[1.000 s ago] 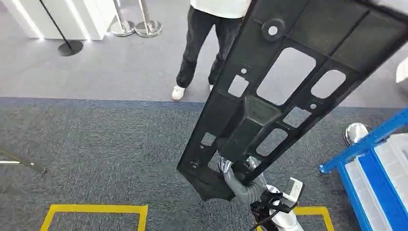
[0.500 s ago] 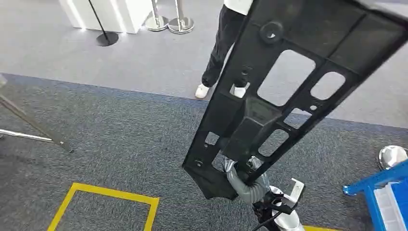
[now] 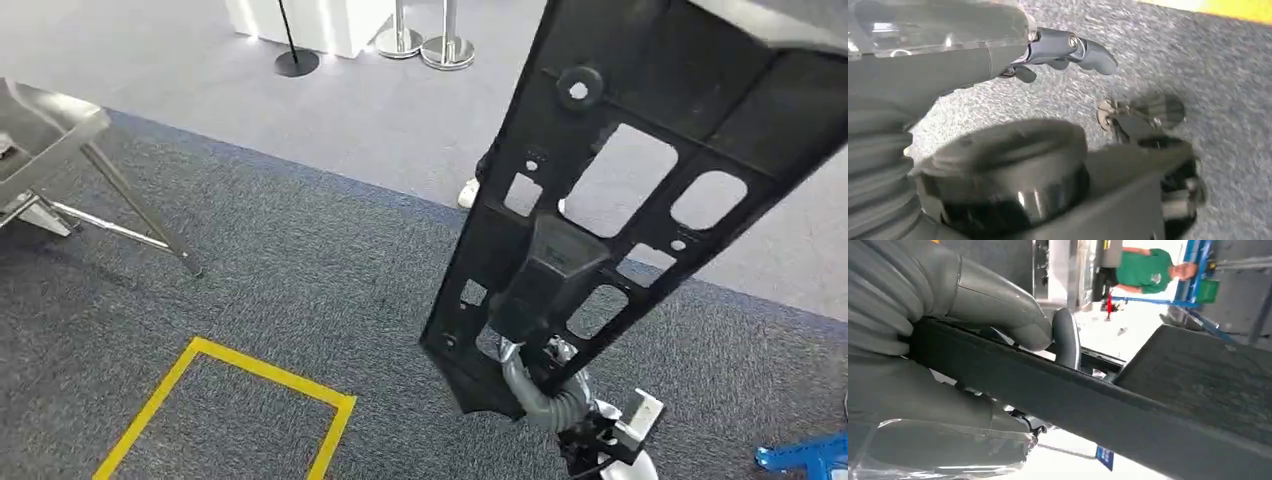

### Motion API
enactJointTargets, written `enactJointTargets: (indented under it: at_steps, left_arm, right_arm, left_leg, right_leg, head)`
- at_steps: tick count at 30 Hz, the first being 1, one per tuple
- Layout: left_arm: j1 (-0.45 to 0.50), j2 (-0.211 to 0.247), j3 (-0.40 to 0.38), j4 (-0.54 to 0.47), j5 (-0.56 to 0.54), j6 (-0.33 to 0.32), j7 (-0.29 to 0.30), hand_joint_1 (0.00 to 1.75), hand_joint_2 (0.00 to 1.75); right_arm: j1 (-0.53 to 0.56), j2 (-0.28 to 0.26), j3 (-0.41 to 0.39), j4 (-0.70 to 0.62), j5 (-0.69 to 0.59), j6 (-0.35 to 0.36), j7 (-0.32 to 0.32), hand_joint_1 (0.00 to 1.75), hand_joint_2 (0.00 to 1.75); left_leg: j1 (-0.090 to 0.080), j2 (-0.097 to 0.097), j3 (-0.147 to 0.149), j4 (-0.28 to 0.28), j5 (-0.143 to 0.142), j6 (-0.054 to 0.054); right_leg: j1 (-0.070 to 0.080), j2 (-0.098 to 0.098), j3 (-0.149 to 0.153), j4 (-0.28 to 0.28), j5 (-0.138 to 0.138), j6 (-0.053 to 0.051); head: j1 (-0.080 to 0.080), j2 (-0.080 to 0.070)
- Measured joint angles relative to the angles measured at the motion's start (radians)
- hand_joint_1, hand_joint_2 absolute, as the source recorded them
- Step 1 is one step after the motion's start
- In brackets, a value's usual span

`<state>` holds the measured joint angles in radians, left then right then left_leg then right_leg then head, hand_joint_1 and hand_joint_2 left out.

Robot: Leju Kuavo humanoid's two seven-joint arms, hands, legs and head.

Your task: Take the parts from the cabinet and place them on the table.

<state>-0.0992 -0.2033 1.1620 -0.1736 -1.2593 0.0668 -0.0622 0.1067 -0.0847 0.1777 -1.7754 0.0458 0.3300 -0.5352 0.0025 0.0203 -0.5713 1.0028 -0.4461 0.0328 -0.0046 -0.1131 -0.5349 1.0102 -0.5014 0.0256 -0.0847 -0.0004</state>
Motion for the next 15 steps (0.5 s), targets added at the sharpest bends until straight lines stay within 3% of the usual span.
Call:
enactJointTargets:
  at_steps: [1,2,4,5,6,7,8,9,10,11,14,15]
  left_arm:
    - [-0.001,0.000,0.000,0.000,-0.001,0.000,0.000,0.00,1.75]
    - [-0.003,0.000,0.000,0.000,-0.001,0.000,0.000,0.00,1.75]
    - [-0.006,-0.002,0.000,0.000,-0.001,0.000,0.000,0.00,1.75]
    - [-0.006,-0.002,0.000,0.000,-0.001,0.000,0.000,0.00,1.75]
    - [-0.005,-0.002,0.000,0.000,0.000,0.000,-0.001,0.00,1.75]
    - [-0.005,-0.002,0.001,0.000,0.000,0.000,-0.002,0.00,1.75]
    - [-0.005,-0.002,0.001,0.000,0.000,0.000,-0.003,0.00,1.75]
    - [-0.006,-0.002,0.001,0.000,0.000,0.000,-0.005,0.00,1.75]
    - [-0.006,-0.002,0.001,0.000,0.000,0.000,-0.008,0.00,1.75]
    - [-0.009,-0.002,0.001,0.000,0.000,0.000,-0.010,0.00,1.75]
    - [-0.004,-0.002,0.002,0.000,0.000,0.000,-0.016,0.00,1.75]
    - [-0.003,-0.001,0.002,0.000,0.000,0.000,-0.016,0.00,1.75]
  right_arm:
    - [0.005,-0.006,-0.012,-0.007,0.001,0.000,-0.001,1.75,1.75]
    - [0.014,-0.008,-0.021,-0.015,0.002,0.000,-0.004,1.75,1.75]
    - [0.034,-0.014,-0.034,-0.022,0.003,0.000,-0.005,1.75,1.75]
    - [0.041,-0.015,-0.037,-0.022,0.005,0.001,-0.005,1.75,1.75]
    - [0.048,-0.016,-0.038,-0.022,0.006,0.002,-0.005,1.75,1.75]
    - [0.052,-0.017,-0.039,-0.025,0.006,0.002,-0.005,1.75,1.75]
    - [0.053,-0.018,-0.040,-0.030,0.008,0.002,-0.005,1.75,1.75]
    - [0.052,-0.018,-0.040,-0.032,0.008,0.002,-0.005,1.75,1.75]
    - [0.052,-0.018,-0.041,-0.033,0.009,0.003,-0.006,1.75,1.75]
    - [0.056,-0.018,-0.041,-0.035,0.011,0.003,-0.007,1.75,1.75]
    - [0.065,-0.020,-0.043,-0.040,0.011,0.003,-0.010,1.75,1.75]
    - [0.066,-0.020,-0.043,-0.043,0.011,0.003,-0.012,1.75,1.75]
  left_leg:
    - [-0.001,-0.009,0.000,-0.003,0.002,0.005]
    - [-0.001,-0.016,-0.002,-0.003,0.004,0.008]
    - [-0.002,-0.041,-0.004,-0.003,0.004,0.010]
    - [-0.002,-0.053,-0.004,-0.001,0.004,0.010]
    - [-0.002,-0.067,-0.003,0.000,0.004,0.010]
    - [-0.001,-0.081,-0.002,0.002,0.003,0.009]
    - [0.000,-0.095,-0.001,0.006,0.001,0.006]
    - [0.001,-0.108,-0.001,0.012,-0.002,0.002]
    - [0.002,-0.117,-0.006,0.016,-0.005,-0.004]
    - [-0.003,-0.130,-0.013,0.026,-0.007,-0.010]
    - [0.002,-0.154,-0.021,0.016,0.001,-0.028]
    - [0.002,-0.159,-0.024,0.020,-0.001,-0.032]
  right_leg:
    - [-0.003,0.052,-0.011,0.034,-0.027,0.002]
    - [-0.004,0.085,-0.042,0.099,-0.067,0.002]
    - [-0.006,0.108,-0.124,0.268,-0.138,0.007]
    - [-0.007,0.109,-0.151,0.315,-0.143,0.008]
    - [-0.008,0.109,-0.151,0.305,-0.120,0.010]
    - [-0.011,0.110,-0.130,0.253,-0.080,0.011]
    - [-0.014,0.115,-0.092,0.167,-0.031,0.010]
    - [-0.019,0.136,-0.046,0.068,0.018,0.012]
    - [-0.028,0.192,-0.023,0.020,0.012,0.012]
    - [-0.022,0.198,-0.027,0.012,0.013,0.010]
    - [-0.017,0.168,-0.027,0.015,0.015,-0.008]
    - [-0.023,0.156,-0.024,0.006,0.019,-0.016]
  head:
    - [0.000,0.000]
    - [0.000,0.000]
    - [0.000,0.000]
    - [0.000,0.000]
    - [0.000,0.000]
    - [0.000,0.000]
    - [0.000,0.000]
    - [0.000,0.000]
    - [0.000,0.000]
    - [0.000,0.000]
    - [0.000,0.000]
    - [0.000,0.000]
